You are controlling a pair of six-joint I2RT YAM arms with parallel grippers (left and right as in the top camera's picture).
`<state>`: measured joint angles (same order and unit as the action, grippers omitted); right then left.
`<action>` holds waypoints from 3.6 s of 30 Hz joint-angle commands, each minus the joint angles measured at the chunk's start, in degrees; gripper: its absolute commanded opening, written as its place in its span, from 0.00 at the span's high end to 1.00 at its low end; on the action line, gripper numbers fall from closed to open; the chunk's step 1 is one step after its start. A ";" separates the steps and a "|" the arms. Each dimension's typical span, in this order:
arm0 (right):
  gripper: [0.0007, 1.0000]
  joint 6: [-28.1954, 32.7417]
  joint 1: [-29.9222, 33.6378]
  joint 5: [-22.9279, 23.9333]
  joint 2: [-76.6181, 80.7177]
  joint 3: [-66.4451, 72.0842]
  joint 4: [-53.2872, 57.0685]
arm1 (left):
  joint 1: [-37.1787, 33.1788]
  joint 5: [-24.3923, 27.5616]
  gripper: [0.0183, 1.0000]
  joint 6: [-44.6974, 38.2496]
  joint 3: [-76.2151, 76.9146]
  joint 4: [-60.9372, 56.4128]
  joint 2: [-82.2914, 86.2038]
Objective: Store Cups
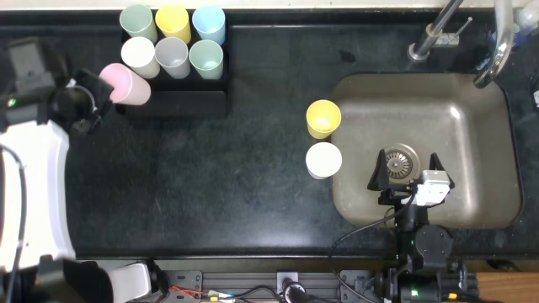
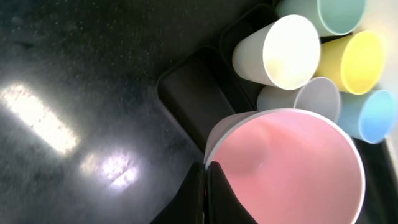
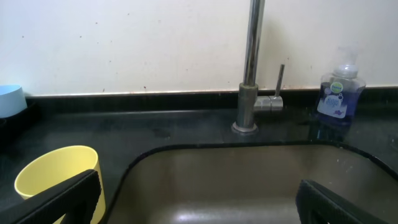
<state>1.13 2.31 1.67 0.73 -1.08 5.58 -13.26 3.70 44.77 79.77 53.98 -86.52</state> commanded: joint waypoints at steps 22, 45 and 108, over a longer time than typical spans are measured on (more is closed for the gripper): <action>0.00 0.15 0.20 -0.37 -0.52 0.55 -0.46 | 2.40 -12.15 0.98 -2.80 12.24 2.86 -15.23; 0.00 0.15 0.17 -0.35 -0.52 0.55 -0.46 | 2.40 -10.78 0.98 -3.06 12.31 -0.13 -20.24; 0.00 0.13 0.20 -0.37 -0.52 0.55 -0.46 | 3.63 -13.88 0.64 -0.57 0.33 -6.80 -15.39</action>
<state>1.10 2.31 1.65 0.73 -1.08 5.58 -10.09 -9.10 43.53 80.73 46.92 -103.18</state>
